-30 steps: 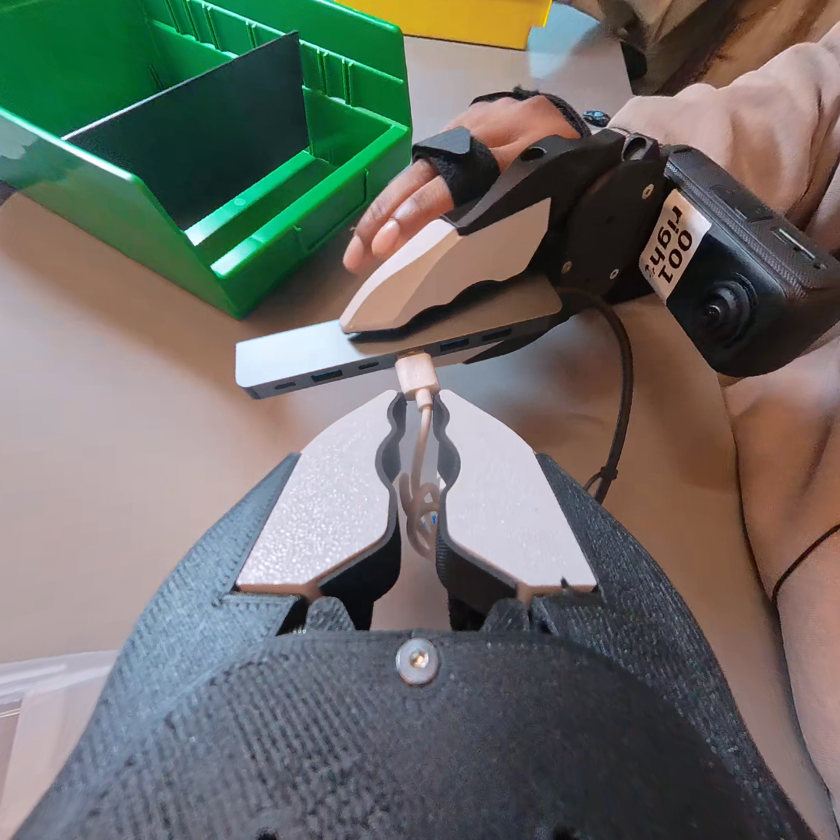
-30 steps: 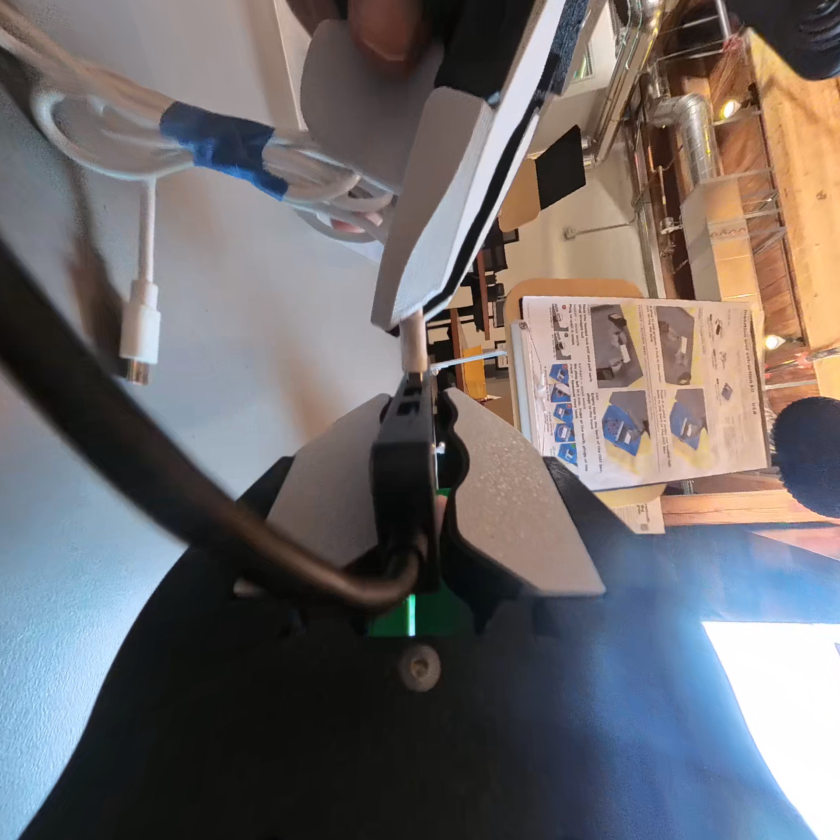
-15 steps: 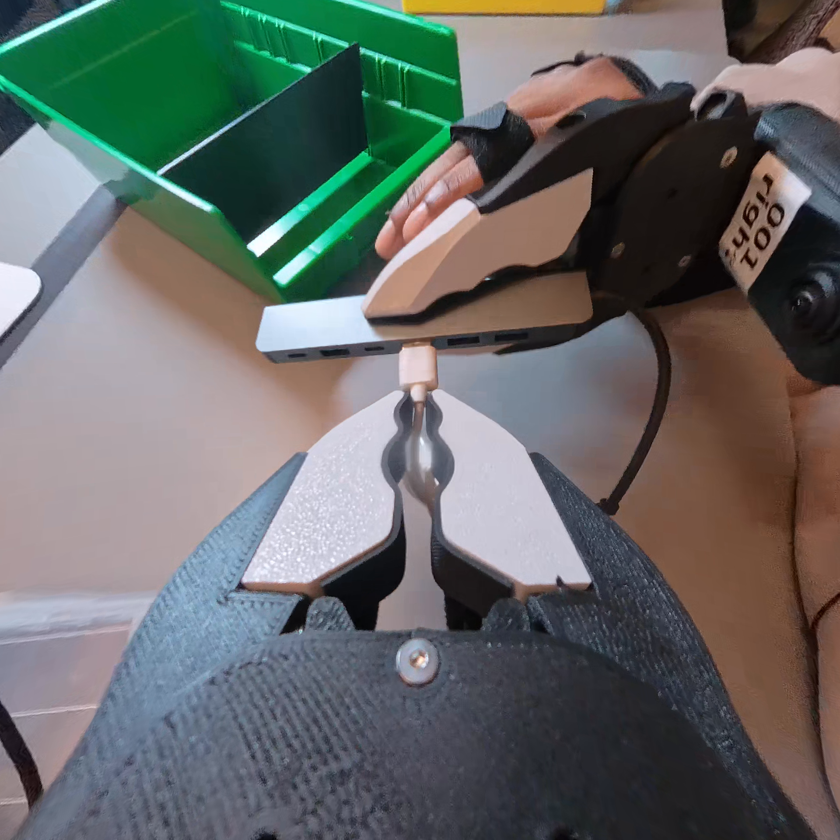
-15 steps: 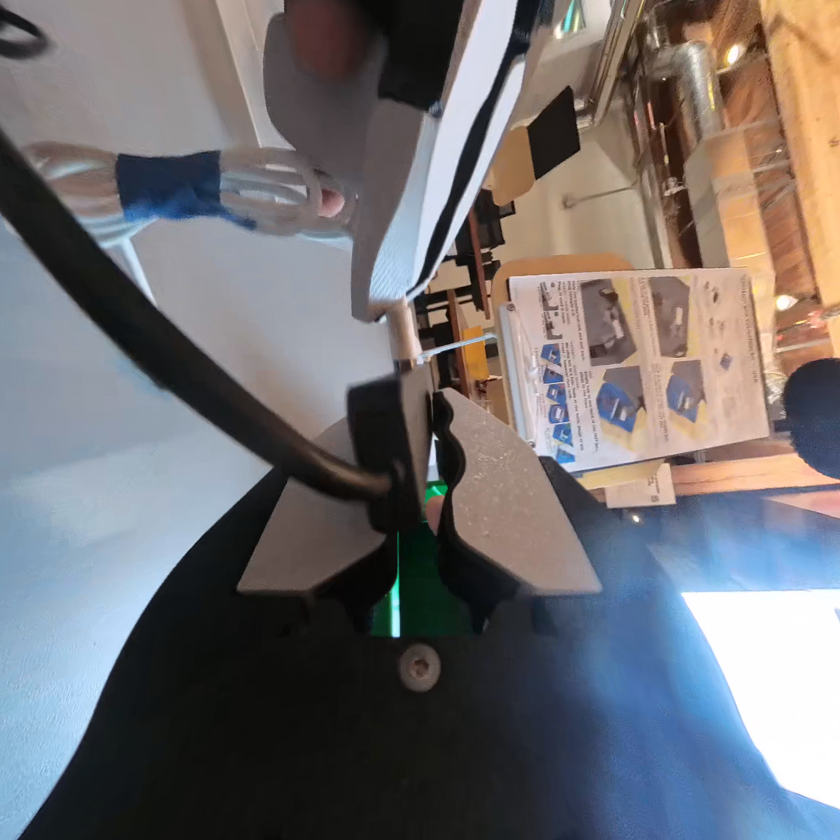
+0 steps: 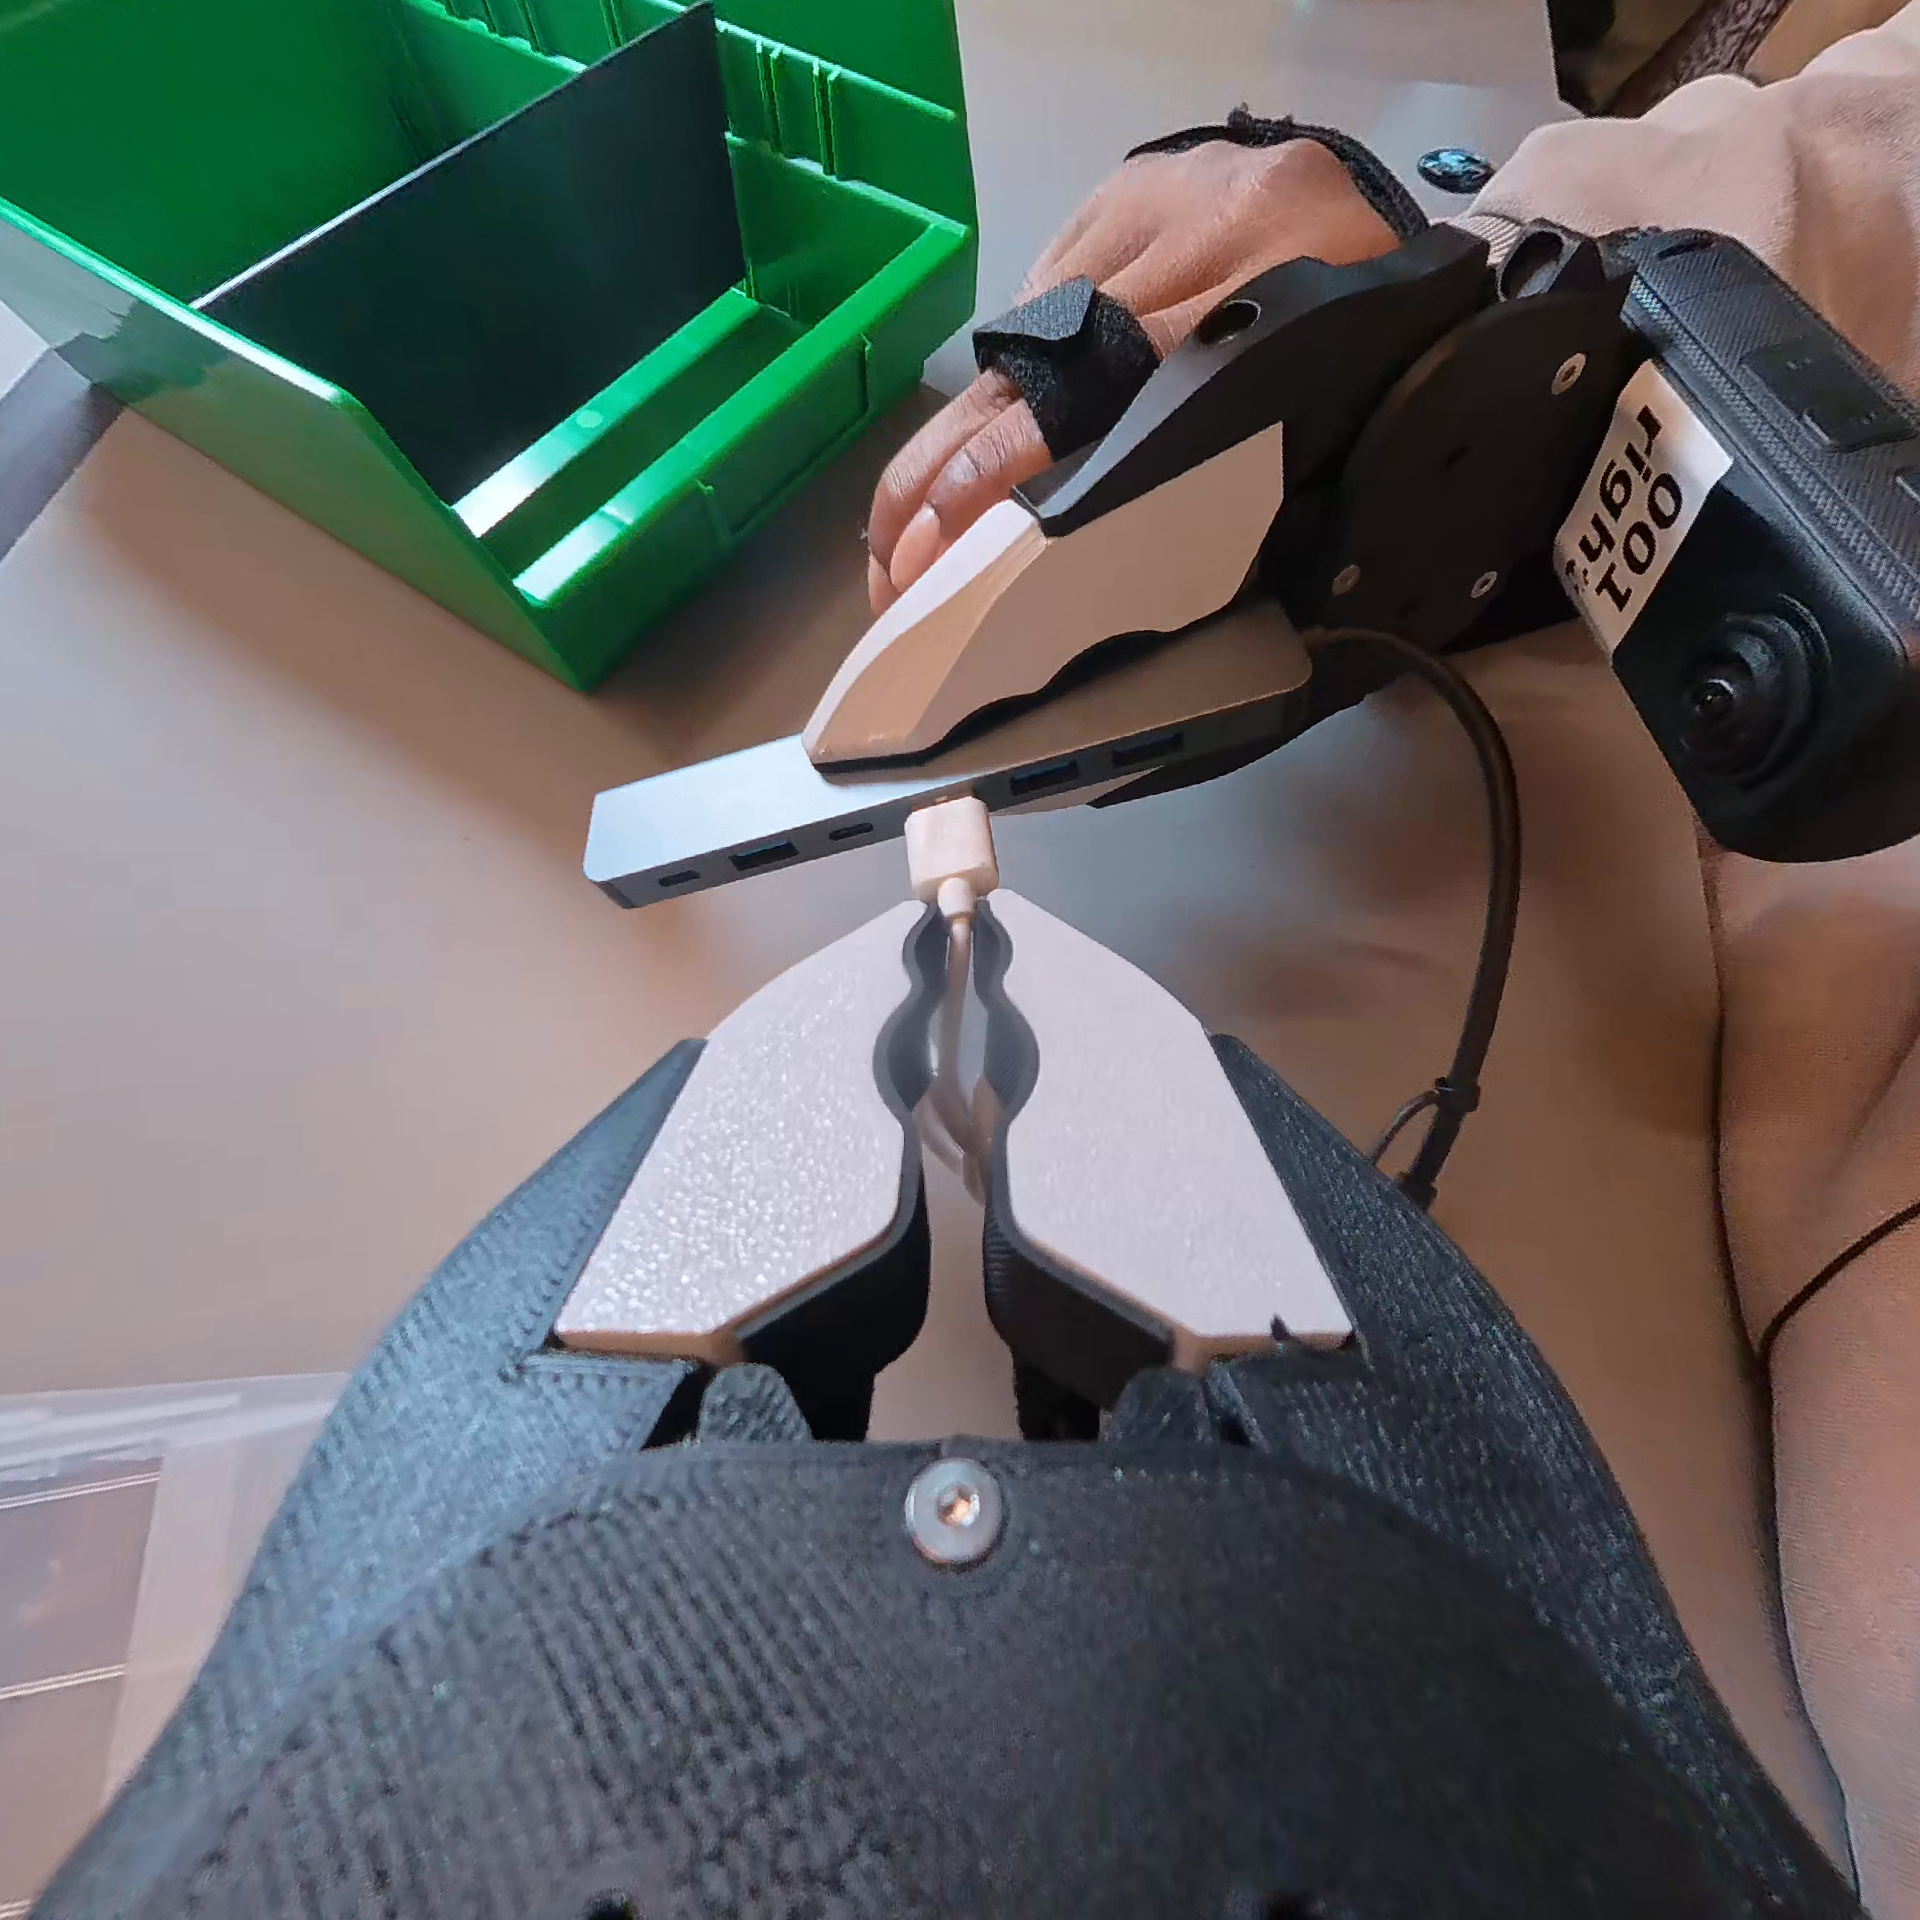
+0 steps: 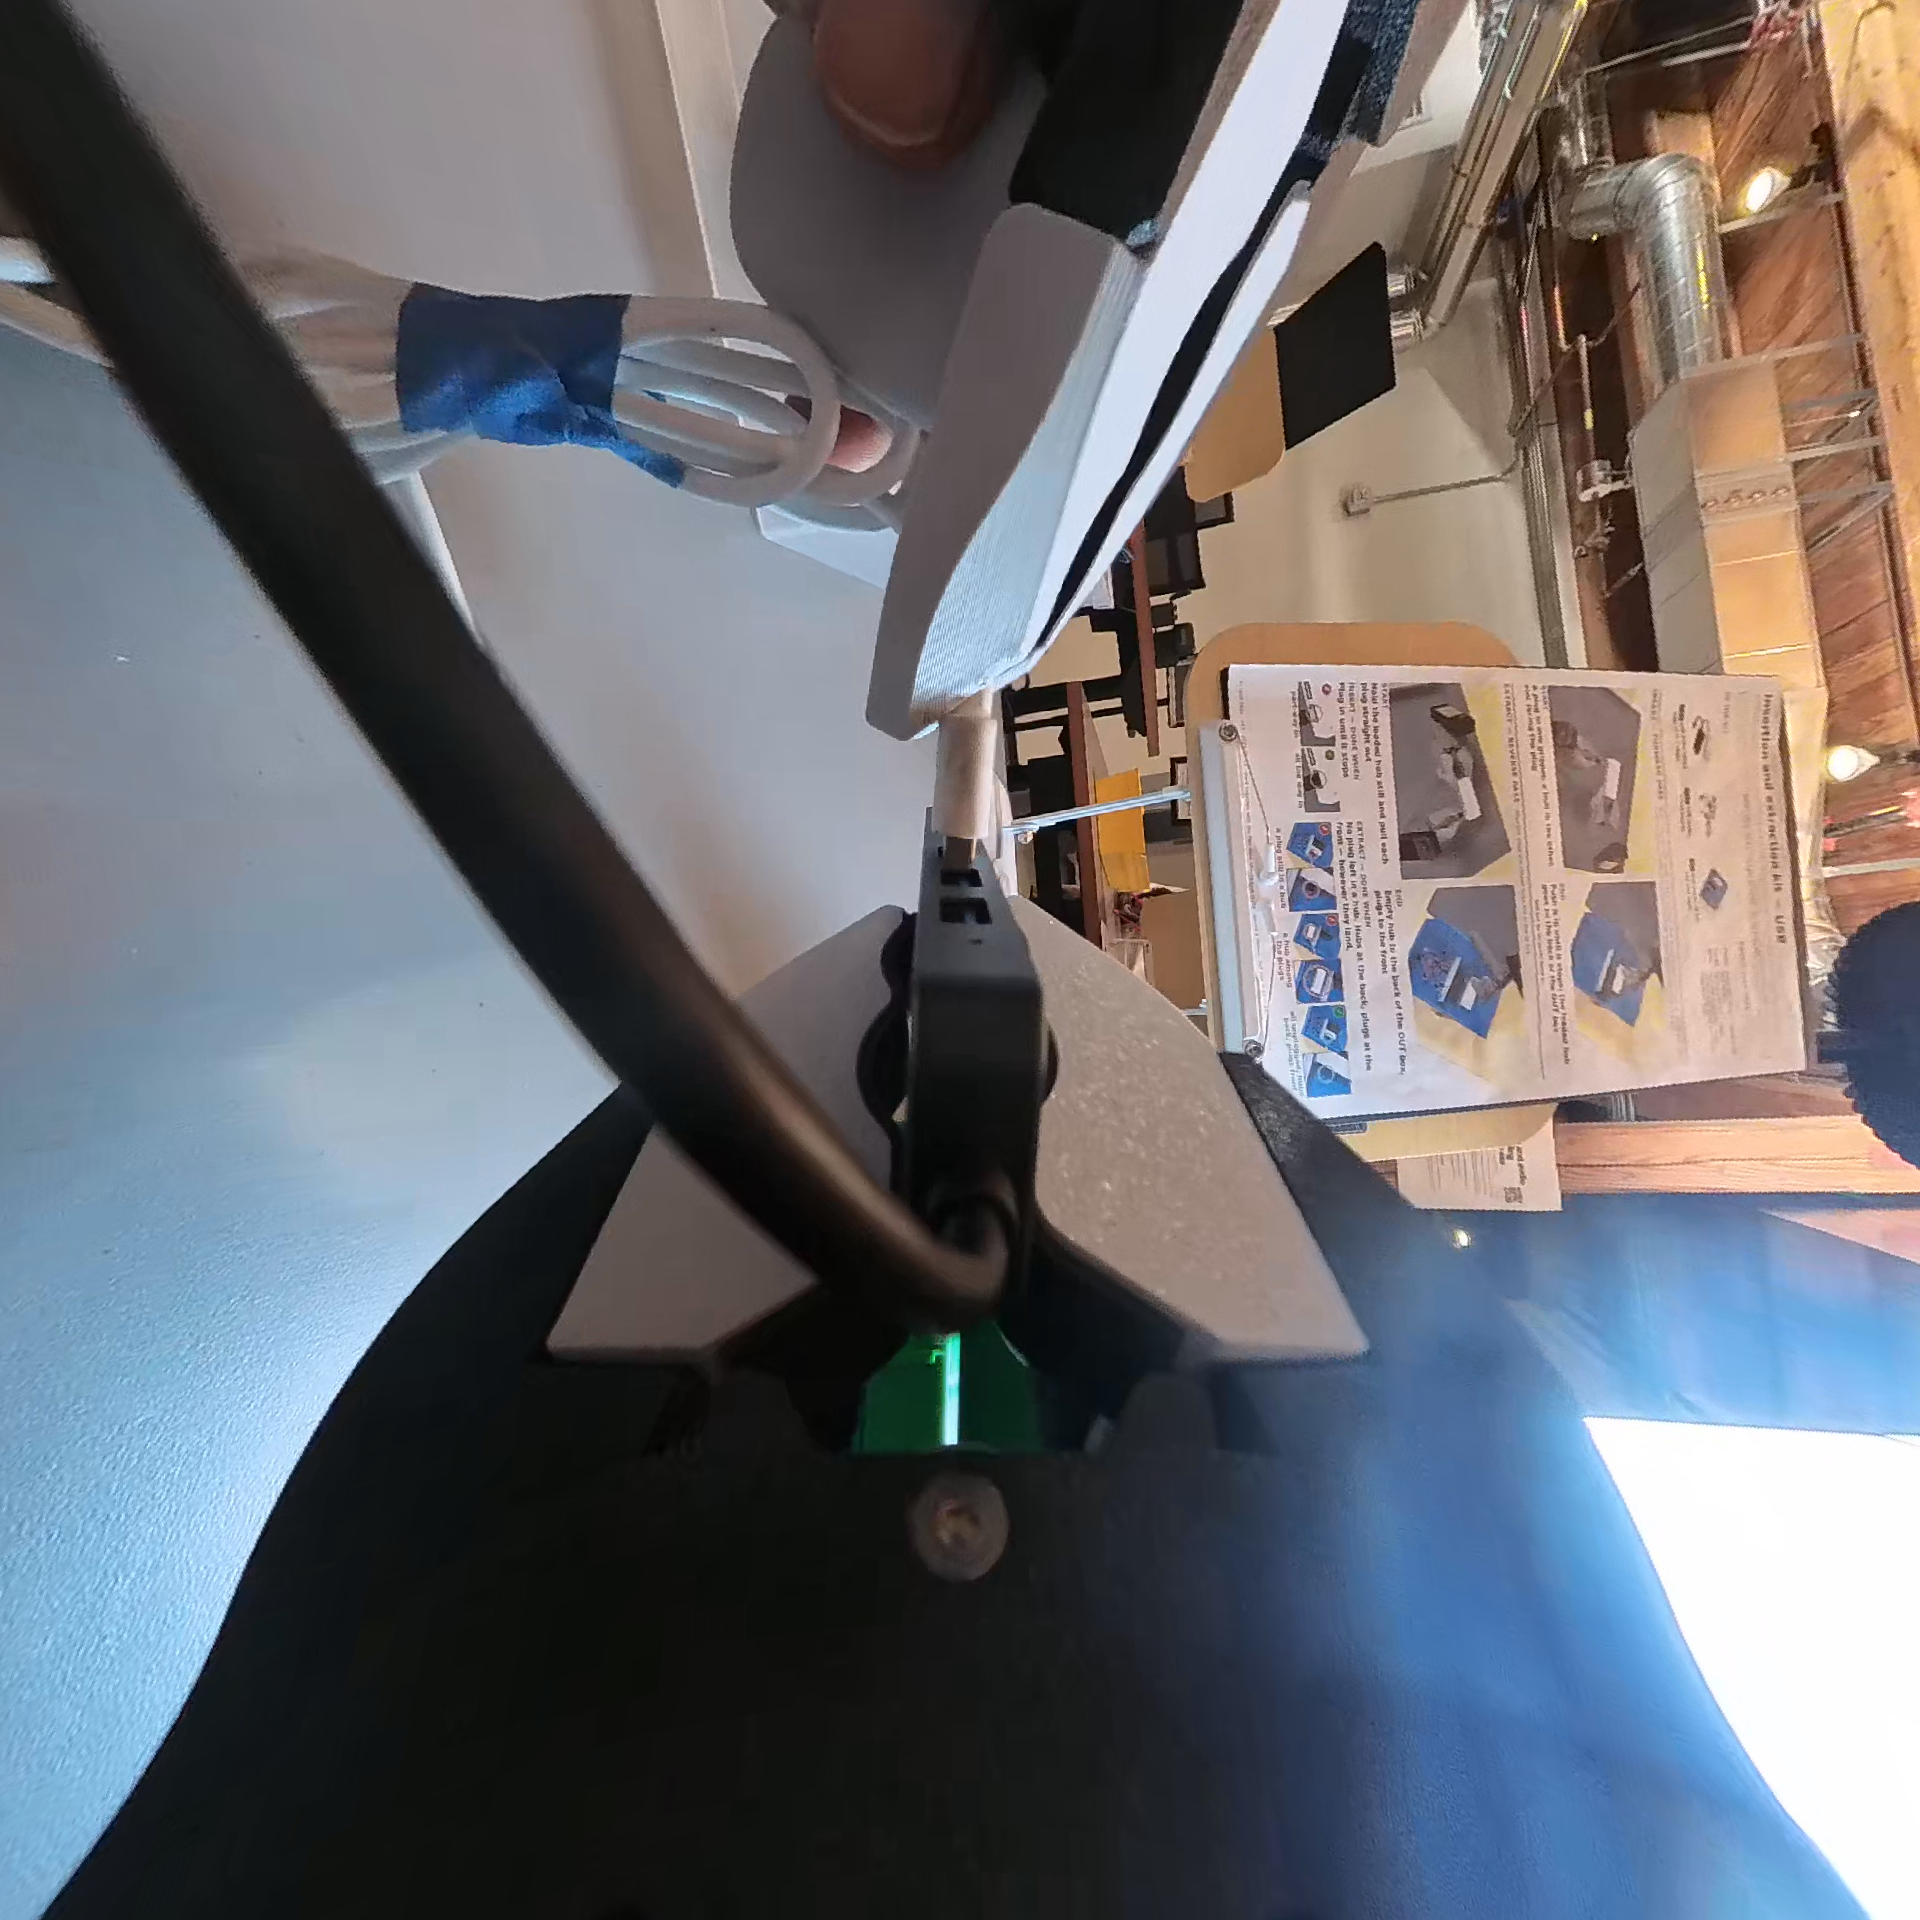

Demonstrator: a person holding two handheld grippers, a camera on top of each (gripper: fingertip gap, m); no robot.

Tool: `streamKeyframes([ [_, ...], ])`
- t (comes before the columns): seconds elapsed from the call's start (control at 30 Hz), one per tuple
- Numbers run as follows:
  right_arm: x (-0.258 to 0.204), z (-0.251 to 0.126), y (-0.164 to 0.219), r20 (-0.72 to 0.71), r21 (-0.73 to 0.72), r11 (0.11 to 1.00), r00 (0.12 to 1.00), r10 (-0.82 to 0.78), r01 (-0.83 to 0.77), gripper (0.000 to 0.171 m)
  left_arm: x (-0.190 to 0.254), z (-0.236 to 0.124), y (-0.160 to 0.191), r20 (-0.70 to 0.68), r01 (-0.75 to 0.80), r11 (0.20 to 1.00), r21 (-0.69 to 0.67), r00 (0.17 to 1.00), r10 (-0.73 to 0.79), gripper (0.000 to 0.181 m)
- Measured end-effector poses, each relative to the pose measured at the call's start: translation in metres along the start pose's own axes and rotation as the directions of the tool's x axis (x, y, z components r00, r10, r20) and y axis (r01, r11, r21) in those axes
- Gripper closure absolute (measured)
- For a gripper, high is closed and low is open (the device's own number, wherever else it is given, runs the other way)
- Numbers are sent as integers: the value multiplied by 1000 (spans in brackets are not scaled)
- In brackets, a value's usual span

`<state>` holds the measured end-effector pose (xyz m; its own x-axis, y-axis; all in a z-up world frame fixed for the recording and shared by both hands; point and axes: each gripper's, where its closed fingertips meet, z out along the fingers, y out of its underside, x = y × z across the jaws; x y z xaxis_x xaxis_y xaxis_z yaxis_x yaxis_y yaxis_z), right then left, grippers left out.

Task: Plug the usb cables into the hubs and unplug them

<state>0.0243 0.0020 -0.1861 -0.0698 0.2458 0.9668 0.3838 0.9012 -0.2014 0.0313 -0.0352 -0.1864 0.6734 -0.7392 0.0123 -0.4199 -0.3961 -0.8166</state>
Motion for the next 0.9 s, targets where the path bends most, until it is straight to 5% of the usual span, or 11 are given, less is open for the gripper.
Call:
streamKeyframes([
  [0.27, 25, -1, 6, -31, 8, 990, 989, 144, -143, 161, -12, -14, -23, 63, -49, 987, 155, 997, 40, 166],
  [0.33, 40, -6, 16, -63, 2, 978, 976, 208, -209, 161, -32, -45, -36, 145, -50, 974, 221, 989, 18, 148],
  [0.5, 65, -21, 40, -95, 24, 905, 900, 425, -425, 160, -112, -151, -28, 411, 22, 939, 343, 896, -171, 144],
  [0.63, 73, -24, 54, -128, 12, 892, 884, 450, -453, 160, -165, -175, 24, 542, 148, 977, 153, 814, -208, 140],
  [0.9, 64, -26, 59, -127, -29, 922, 916, 381, -387, 159, -172, -115, 94, 401, 228, 916, -329, 912, -84, 132],
])
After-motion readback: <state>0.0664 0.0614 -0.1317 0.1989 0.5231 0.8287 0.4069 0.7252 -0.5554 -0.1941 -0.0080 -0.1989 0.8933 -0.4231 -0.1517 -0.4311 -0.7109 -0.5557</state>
